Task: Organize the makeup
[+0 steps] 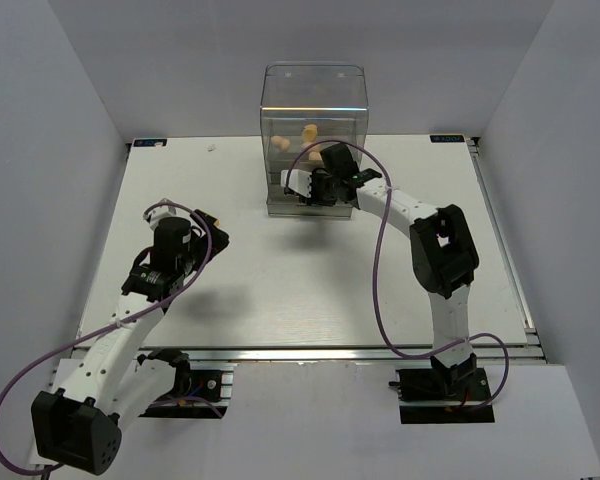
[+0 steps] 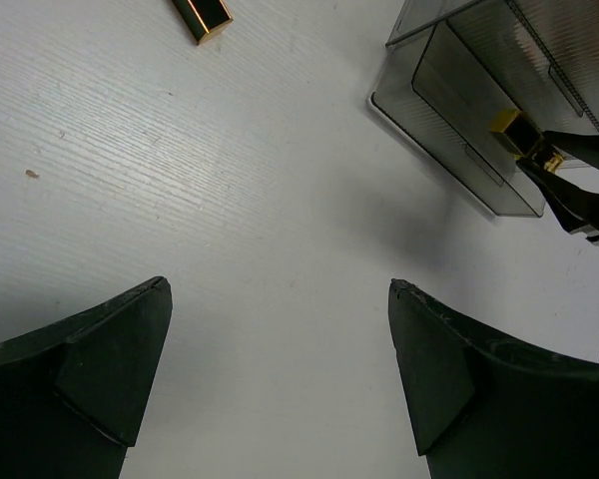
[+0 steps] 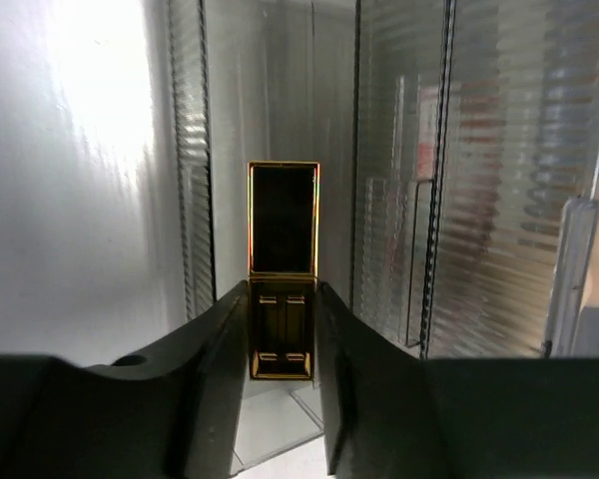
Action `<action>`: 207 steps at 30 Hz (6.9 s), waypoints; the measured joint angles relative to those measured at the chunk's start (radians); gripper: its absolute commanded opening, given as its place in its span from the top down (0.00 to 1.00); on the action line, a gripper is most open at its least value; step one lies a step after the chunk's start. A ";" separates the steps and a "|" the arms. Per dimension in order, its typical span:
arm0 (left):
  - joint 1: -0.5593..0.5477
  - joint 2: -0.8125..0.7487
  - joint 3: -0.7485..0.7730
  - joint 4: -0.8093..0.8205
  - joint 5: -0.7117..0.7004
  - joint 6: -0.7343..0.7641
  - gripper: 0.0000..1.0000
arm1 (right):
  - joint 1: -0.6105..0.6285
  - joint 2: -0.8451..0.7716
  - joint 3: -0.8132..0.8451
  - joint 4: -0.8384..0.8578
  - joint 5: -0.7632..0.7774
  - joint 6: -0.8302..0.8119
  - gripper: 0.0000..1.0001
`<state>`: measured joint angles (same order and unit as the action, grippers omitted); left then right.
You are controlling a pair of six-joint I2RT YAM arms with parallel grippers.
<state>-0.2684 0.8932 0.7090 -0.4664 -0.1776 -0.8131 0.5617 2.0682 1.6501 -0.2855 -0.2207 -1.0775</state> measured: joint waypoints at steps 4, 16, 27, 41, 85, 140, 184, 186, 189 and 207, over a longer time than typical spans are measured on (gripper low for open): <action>0.003 0.001 0.000 0.000 0.003 -0.001 0.02 | 0.002 0.010 0.003 0.005 0.048 0.000 0.43; 0.039 0.145 0.063 -0.013 0.023 -0.056 0.09 | -0.016 -0.086 -0.087 0.035 -0.021 0.119 0.91; 0.188 0.703 0.469 -0.198 0.021 -0.062 0.09 | -0.121 -0.663 -0.521 0.208 -0.293 0.483 0.29; 0.219 1.211 0.886 -0.315 0.021 0.002 0.14 | -0.266 -0.798 -0.694 0.218 -0.393 0.656 0.29; -0.106 0.644 0.184 0.689 0.425 -0.416 1.00 | -0.339 -0.887 -0.749 0.304 -0.433 0.803 0.27; -0.167 0.642 0.217 0.809 0.287 -0.829 0.03 | -0.285 -0.688 -0.630 0.143 -0.517 0.505 0.94; 0.043 0.022 -0.005 0.171 0.203 -0.309 0.02 | 0.112 0.035 0.005 0.336 0.141 0.560 1.00; 0.043 0.022 -0.005 0.171 0.203 -0.309 0.02 | 0.111 0.035 0.005 0.335 0.161 0.550 1.00; 0.043 0.022 -0.005 0.171 0.203 -0.309 0.02 | 0.106 0.035 0.005 0.335 0.182 0.541 1.00; 0.043 0.021 -0.005 0.171 0.203 -0.310 0.02 | 0.016 0.029 -0.111 0.293 0.244 0.506 1.00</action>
<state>-0.2253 0.9146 0.7040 -0.2955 0.0254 -1.1233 0.5777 2.0968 1.5394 0.0074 0.0235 -0.5716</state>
